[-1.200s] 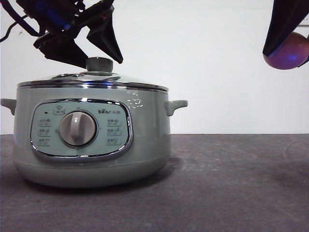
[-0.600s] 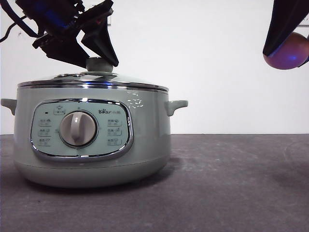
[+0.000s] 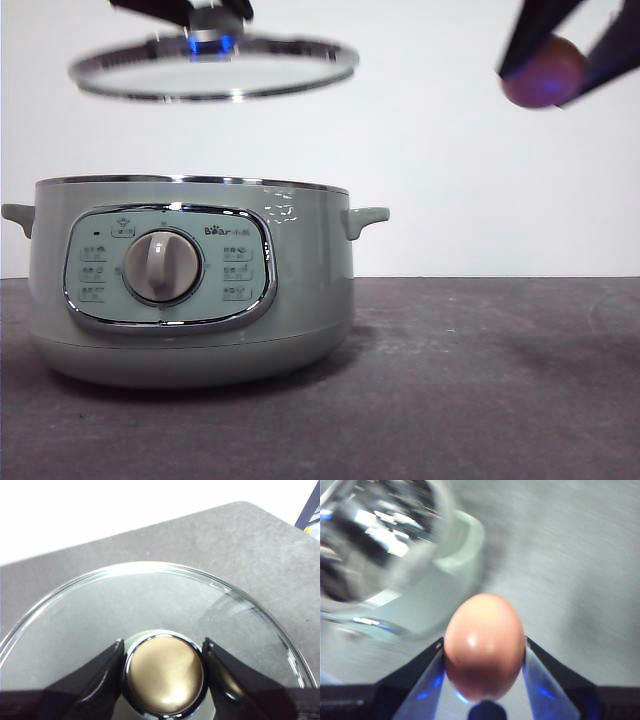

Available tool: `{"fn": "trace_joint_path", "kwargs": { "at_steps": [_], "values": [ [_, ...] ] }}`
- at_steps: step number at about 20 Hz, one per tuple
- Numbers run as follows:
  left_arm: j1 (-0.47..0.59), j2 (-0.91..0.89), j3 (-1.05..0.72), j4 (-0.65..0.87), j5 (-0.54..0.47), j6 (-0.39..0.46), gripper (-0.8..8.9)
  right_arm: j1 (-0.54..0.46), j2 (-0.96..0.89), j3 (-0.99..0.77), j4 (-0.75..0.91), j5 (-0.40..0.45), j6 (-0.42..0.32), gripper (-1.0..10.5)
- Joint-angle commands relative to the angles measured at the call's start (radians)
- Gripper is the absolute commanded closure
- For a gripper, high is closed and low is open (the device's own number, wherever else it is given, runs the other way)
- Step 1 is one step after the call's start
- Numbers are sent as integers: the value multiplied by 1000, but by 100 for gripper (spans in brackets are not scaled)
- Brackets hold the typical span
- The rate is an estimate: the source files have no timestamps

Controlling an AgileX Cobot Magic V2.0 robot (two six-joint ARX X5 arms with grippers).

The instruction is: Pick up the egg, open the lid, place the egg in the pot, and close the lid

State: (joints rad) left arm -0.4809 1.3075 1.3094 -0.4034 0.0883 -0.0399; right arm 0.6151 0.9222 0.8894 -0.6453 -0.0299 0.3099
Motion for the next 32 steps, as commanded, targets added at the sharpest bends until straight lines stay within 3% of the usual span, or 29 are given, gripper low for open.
{"fn": "trace_joint_path", "kwargs": {
  "at_steps": [1, 6, 17, 21, 23, 29, 32],
  "values": [
    [-2, -43, 93, -41, -34, 29, 821, 1, 27, 40, 69, -63, 3, 956],
    [-2, -144, 206, -208, -104, 47, 821, 4, 216, 229, 81, -177, -61, 956],
    [-2, -467, 207, -398, -346, 71, 821, 117, 782, 765, -60, -179, -260, 956],
    [-2, -552, 207, -452, -358, 70, 821, 151, 984, 912, -89, -161, -316, 956],
    [-2, -575, 207, -483, -362, 70, 821, 173, 1069, 951, -91, -98, -349, 956],
    [-2, -581, 207, -534, -376, 70, 821, 214, 1197, 958, -85, -15, -406, 956],
    [-2, -581, 207, -534, -377, 70, 821, 217, 1233, 958, -86, -16, -414, 956]
  ]
}}
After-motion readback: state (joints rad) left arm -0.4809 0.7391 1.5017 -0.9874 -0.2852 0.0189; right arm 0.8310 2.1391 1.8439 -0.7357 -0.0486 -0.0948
